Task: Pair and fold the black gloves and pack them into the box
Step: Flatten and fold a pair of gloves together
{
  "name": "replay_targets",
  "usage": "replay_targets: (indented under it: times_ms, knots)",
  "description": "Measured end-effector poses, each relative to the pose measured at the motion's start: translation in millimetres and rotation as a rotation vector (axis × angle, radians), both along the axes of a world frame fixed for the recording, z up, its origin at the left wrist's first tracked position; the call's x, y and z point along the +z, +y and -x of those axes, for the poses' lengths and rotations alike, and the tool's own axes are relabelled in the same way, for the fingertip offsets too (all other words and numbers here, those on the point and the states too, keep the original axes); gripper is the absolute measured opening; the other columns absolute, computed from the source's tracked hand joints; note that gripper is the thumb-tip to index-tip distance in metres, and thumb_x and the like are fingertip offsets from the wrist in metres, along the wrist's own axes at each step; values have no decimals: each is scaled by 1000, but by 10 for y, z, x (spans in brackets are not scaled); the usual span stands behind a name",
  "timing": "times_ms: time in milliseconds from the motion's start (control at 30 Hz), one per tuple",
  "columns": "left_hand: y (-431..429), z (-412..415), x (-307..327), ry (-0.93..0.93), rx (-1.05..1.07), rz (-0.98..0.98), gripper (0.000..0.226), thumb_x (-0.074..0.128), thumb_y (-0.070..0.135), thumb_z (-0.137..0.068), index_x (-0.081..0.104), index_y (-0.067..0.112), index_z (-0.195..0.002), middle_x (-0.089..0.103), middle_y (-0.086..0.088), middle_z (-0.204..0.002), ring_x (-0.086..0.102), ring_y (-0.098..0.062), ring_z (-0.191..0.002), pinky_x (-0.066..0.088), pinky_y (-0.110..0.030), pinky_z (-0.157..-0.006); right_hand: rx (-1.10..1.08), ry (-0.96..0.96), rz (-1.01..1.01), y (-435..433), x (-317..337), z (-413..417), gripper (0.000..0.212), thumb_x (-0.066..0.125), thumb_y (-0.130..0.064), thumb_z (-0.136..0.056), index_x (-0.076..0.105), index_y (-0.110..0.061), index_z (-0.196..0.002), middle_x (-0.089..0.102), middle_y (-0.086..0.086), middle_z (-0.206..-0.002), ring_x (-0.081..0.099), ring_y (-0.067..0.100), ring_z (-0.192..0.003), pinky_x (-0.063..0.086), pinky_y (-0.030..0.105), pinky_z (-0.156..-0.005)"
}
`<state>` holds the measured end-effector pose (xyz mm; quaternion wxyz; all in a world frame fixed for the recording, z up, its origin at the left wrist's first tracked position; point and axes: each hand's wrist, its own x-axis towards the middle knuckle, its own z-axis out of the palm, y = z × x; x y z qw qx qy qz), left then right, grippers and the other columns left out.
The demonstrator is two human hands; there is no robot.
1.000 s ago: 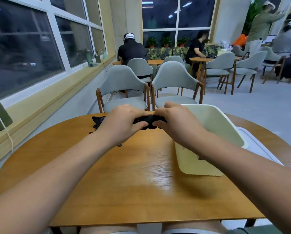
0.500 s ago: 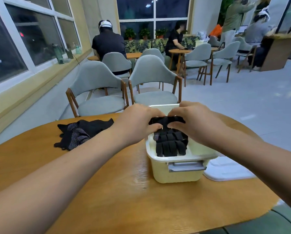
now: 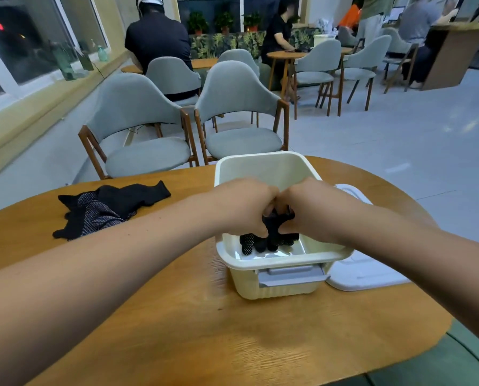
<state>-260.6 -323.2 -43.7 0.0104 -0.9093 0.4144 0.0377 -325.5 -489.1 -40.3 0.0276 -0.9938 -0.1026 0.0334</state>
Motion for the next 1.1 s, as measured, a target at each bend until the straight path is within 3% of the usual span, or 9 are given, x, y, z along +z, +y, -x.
replay_targets:
  times_ms: [133,233,367,633,867,1033,1100]
  knots:
    - [-107,-92,-65,24,-3,-69,39,87,37,-82,57,22,-101,59,8,-81,60,-21,-79,56,-40,-70,-35,79,100,49,23,-59,10,74,-19,-93,65,-24,-95,61,-1,-80,61,24,-74,39,29,-52]
    - [-180,-152,-84,29,4,-158,31,87,39,-83,62,22,-80,62,3,-73,60,-20,-69,47,-34,-61,-58,141,160,81,22,-107,20,66,-9,-95,57,-20,-82,53,0,-73,50,18,-61,31,27,-47]
    - [-266,-225,-188,75,55,-213,39,88,40,-83,52,28,-72,61,4,-75,58,-17,-68,50,-33,-66,-90,149,190,94,33,-154,31,59,0,-96,50,-17,-71,50,2,-71,45,19,-57,30,27,-47]
    - [-402,-222,-312,140,-20,-377,35,83,47,-90,60,27,-105,58,7,-84,61,-23,-92,48,-33,-82,-75,256,325,151,22,-203,39,71,-4,-97,48,-18,-69,51,1,-71,45,18,-58,34,26,-49]
    - [-443,-263,-360,207,-25,-455,28,76,50,-95,70,23,-101,74,5,-91,69,-21,-99,56,-36,-95,-87,250,298,180,44,-172,37,61,-7,-102,47,-19,-70,51,1,-74,46,18,-60,33,27,-50]
    - [-423,-251,-258,228,-64,-529,37,67,47,-102,75,18,-123,73,-2,-118,65,-22,-110,46,-31,-89,-99,156,182,182,119,-74,17,54,-9,-104,63,-17,-92,58,5,-84,55,24,-70,35,29,-52]
    - [-393,-239,-190,248,-63,-498,33,68,43,-103,76,17,-122,72,-3,-120,64,-22,-109,43,-29,-86,-104,107,126,168,169,-26,17,53,-13,-106,67,-16,-96,60,5,-86,56,23,-70,37,30,-53]
